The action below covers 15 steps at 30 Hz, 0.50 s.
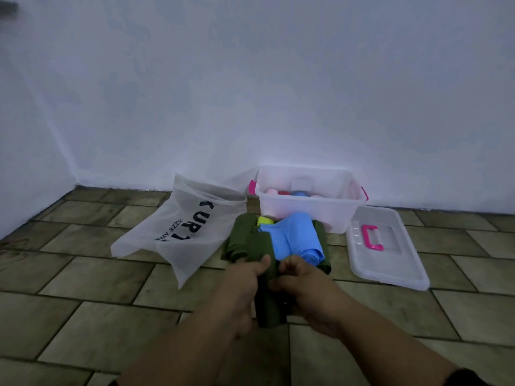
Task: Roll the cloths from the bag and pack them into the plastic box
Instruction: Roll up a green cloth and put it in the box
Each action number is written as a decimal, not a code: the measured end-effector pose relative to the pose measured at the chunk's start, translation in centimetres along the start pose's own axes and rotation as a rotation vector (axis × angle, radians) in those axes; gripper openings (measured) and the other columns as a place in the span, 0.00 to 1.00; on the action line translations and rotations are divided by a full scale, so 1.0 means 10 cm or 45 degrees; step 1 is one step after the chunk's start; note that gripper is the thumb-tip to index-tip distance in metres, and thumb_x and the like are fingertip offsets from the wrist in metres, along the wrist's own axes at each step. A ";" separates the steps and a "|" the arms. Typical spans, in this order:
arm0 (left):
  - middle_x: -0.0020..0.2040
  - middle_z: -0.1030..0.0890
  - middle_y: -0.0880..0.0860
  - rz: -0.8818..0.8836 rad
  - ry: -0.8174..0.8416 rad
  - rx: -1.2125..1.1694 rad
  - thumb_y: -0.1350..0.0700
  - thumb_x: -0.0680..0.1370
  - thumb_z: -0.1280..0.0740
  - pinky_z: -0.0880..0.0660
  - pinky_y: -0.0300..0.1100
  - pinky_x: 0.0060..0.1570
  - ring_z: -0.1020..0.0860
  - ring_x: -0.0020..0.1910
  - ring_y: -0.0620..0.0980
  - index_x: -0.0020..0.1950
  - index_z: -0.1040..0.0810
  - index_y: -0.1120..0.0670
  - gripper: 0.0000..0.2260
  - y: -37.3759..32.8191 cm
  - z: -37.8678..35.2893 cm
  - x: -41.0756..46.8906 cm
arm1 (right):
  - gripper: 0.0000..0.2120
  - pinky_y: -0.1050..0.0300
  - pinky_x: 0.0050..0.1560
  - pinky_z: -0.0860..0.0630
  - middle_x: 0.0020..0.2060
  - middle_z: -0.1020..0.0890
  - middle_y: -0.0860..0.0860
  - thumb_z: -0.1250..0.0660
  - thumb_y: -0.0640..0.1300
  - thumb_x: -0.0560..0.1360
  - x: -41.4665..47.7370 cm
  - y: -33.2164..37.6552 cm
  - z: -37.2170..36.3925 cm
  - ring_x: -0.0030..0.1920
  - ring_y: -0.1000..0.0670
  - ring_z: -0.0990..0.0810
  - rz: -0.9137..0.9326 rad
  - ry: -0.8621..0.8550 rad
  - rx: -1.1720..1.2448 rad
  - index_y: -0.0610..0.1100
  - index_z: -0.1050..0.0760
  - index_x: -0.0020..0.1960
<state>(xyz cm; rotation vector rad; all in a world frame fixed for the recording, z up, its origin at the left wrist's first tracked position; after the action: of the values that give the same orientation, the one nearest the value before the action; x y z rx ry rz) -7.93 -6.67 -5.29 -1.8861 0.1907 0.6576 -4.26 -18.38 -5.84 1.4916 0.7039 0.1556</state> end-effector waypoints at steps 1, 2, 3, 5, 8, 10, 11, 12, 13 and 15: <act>0.56 0.18 0.57 -0.067 -0.010 0.092 0.52 0.77 0.33 0.23 0.55 0.54 0.21 0.55 0.58 0.59 0.21 0.56 0.13 -0.13 -0.06 0.09 | 0.10 0.53 0.36 0.23 0.34 0.20 0.47 0.32 0.34 0.71 0.06 0.12 0.07 0.36 0.49 0.21 0.019 -0.017 0.006 0.45 0.32 0.42; 0.56 0.18 0.56 -0.112 0.011 0.168 0.52 0.76 0.32 0.24 0.54 0.57 0.21 0.55 0.56 0.57 0.20 0.56 0.13 -0.27 -0.14 0.17 | 0.11 0.54 0.34 0.23 0.33 0.20 0.47 0.32 0.34 0.71 0.12 0.24 0.14 0.34 0.49 0.21 0.033 -0.028 0.029 0.46 0.32 0.41; 0.55 0.17 0.55 -0.156 0.057 0.238 0.51 0.76 0.31 0.24 0.52 0.57 0.21 0.55 0.54 0.55 0.19 0.55 0.12 -0.42 -0.22 0.25 | 0.11 0.54 0.33 0.23 0.32 0.20 0.47 0.32 0.33 0.71 0.18 0.38 0.22 0.34 0.48 0.20 0.043 -0.031 0.060 0.46 0.31 0.41; 0.56 0.18 0.55 -0.266 0.124 0.356 0.47 0.77 0.33 0.24 0.49 0.56 0.21 0.53 0.52 0.55 0.20 0.54 0.13 -0.74 -0.38 0.45 | 0.10 0.52 0.33 0.20 0.33 0.19 0.45 0.33 0.33 0.72 0.32 0.70 0.44 0.34 0.45 0.19 0.071 -0.027 0.143 0.45 0.29 0.39; 0.72 0.33 0.56 -0.475 0.016 0.873 0.46 0.80 0.40 0.36 0.47 0.67 0.31 0.67 0.57 0.69 0.30 0.54 0.20 -1.16 -0.54 0.92 | 0.03 0.50 0.32 0.20 0.39 0.17 0.40 0.35 0.34 0.73 0.58 1.19 0.92 0.36 0.42 0.16 0.127 -0.135 0.174 0.41 0.26 0.43; 0.76 0.41 0.59 -0.592 -0.129 1.263 0.44 0.79 0.39 0.40 0.48 0.70 0.38 0.72 0.58 0.76 0.41 0.56 0.30 -1.38 -0.58 1.18 | 0.05 0.50 0.31 0.20 0.43 0.18 0.36 0.34 0.35 0.74 0.77 1.45 1.27 0.36 0.40 0.16 0.130 -0.356 0.095 0.38 0.27 0.49; 0.76 0.43 0.59 -0.576 -0.156 1.357 0.41 0.77 0.38 0.40 0.50 0.71 0.40 0.73 0.58 0.77 0.44 0.57 0.35 -1.42 -0.58 1.34 | 0.06 0.50 0.30 0.20 0.44 0.19 0.35 0.34 0.36 0.74 0.89 1.54 1.43 0.35 0.40 0.16 0.135 -0.462 0.022 0.37 0.27 0.50; 0.77 0.46 0.59 -0.550 -0.193 1.467 0.39 0.76 0.38 0.43 0.51 0.72 0.43 0.75 0.58 0.78 0.49 0.58 0.39 -1.44 -0.57 1.50 | 0.07 0.49 0.30 0.20 0.45 0.20 0.35 0.34 0.36 0.74 1.01 1.61 1.58 0.37 0.39 0.17 0.134 -0.567 -0.082 0.37 0.28 0.52; 0.78 0.51 0.59 -0.500 -0.223 1.600 0.37 0.76 0.39 0.46 0.52 0.73 0.48 0.76 0.58 0.78 0.54 0.59 0.41 -1.45 -0.58 1.61 | 0.11 0.48 0.32 0.20 0.48 0.22 0.35 0.33 0.36 0.74 1.15 1.65 1.70 0.41 0.38 0.18 0.112 -0.663 -0.234 0.36 0.29 0.54; 0.78 0.58 0.58 -0.399 -0.223 1.786 0.37 0.77 0.40 0.50 0.53 0.74 0.54 0.77 0.57 0.77 0.61 0.60 0.43 -1.41 -0.57 1.80 | 0.21 0.46 0.38 0.19 0.54 0.24 0.36 0.31 0.39 0.73 1.37 1.64 1.84 0.49 0.36 0.21 -0.008 -0.826 -0.686 0.35 0.34 0.63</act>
<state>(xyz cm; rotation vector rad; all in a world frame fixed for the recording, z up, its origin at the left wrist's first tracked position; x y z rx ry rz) 15.06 -2.97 -1.83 -0.4832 0.1636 0.2882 21.36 -25.31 3.62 0.9332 0.1180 -0.1372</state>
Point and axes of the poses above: each hand's wrist, its own x-axis towards the middle knuckle, its own z-axis out of the back of the hand, y = z × x, the point moved 3 cm from there along x, towards the middle knuckle
